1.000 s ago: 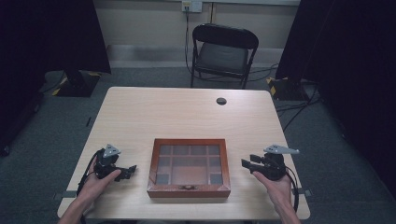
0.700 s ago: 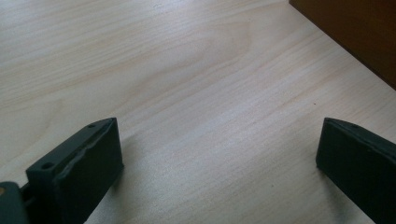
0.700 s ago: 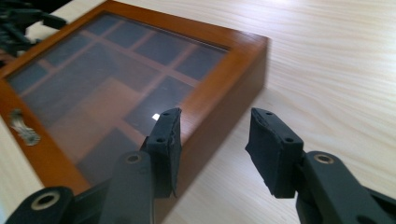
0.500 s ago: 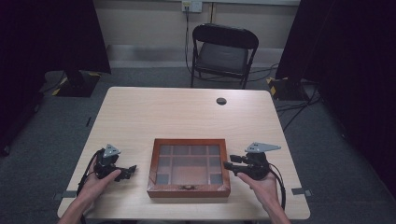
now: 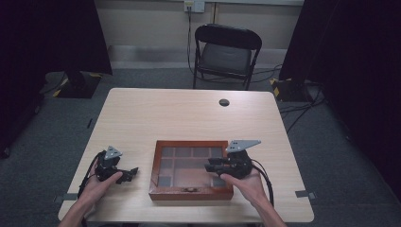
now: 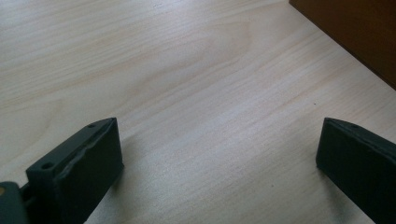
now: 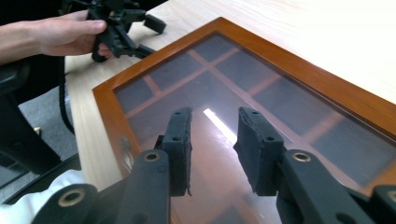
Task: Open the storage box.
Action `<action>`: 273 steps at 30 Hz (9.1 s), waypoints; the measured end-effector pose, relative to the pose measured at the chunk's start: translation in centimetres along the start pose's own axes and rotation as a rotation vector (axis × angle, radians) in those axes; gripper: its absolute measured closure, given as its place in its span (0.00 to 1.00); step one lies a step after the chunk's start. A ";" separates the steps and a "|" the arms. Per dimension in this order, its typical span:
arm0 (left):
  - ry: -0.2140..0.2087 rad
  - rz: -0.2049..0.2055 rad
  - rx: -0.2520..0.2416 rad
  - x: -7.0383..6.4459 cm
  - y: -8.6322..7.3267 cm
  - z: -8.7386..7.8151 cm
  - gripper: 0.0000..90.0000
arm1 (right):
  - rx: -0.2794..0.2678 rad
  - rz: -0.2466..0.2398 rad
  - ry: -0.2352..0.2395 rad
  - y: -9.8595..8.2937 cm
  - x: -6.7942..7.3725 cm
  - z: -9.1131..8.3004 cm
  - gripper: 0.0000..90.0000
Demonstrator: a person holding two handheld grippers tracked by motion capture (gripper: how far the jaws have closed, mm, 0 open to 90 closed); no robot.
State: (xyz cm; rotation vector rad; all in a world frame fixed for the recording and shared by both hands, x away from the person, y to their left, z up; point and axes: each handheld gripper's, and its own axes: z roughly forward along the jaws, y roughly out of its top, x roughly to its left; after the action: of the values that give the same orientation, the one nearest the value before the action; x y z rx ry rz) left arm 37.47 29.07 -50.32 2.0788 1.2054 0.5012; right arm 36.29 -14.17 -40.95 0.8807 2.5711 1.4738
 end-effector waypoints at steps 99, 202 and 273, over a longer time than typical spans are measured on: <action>-0.047 0.052 -0.035 -0.2 0.3 -1.0 0.18 | 0.187 -0.142 0.265 0.2 3.6 4.9 0.93; -0.265 0.273 -0.445 -7.6 5.9 -2.0 0.33 | 0.019 -0.062 0.208 7.4 0.5 -0.5 0.52; -0.330 0.165 -0.384 -6.1 8.7 -1.6 0.36 | -0.192 -0.043 0.015 -0.5 -2.6 -6.4 0.23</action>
State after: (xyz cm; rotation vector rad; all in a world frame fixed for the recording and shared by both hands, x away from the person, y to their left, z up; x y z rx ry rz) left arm 38.73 21.35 -42.95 1.8445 0.6894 0.4065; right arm 36.27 -20.63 -38.53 0.7880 2.3907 1.6858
